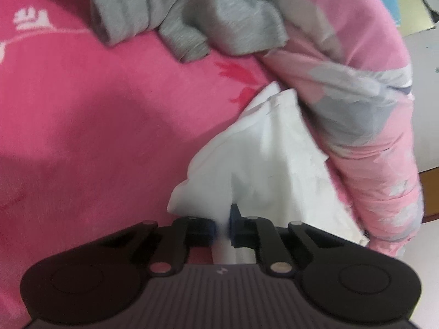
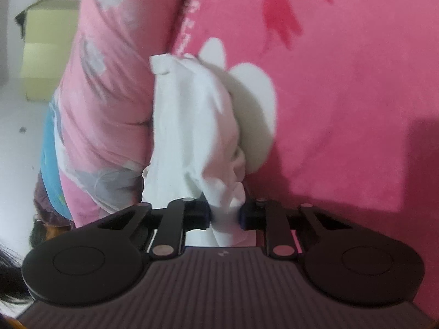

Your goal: Fold clothes

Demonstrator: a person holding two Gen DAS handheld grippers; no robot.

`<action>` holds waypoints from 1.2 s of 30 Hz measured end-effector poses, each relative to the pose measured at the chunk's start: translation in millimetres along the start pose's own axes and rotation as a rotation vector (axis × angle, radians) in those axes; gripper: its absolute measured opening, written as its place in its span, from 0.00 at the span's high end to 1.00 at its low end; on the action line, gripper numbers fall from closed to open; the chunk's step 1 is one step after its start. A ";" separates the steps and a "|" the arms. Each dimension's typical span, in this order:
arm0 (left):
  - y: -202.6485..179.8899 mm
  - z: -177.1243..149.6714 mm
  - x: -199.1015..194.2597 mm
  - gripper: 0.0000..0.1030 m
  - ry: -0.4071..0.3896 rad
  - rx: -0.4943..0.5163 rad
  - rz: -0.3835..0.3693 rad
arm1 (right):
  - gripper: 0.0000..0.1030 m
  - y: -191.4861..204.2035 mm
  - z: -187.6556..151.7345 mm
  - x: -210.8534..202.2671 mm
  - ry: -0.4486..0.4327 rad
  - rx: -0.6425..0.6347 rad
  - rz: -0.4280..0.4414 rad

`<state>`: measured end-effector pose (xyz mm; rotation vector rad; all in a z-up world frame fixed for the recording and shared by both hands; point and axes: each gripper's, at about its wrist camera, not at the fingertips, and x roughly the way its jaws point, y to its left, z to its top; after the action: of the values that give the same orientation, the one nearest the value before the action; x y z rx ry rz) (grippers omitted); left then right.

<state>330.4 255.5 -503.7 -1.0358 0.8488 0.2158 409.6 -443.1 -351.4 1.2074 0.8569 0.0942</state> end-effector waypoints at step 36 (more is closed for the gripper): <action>76.9 -107.5 -155.1 0.52 0.081 0.102 0.224 | 0.71 -20.8 -76.8 -132.0 0.230 -0.099 -0.328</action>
<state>129.8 241.1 -470.4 -0.8587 1.0402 0.3178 262.8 -456.6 -306.2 0.9618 1.2277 0.0086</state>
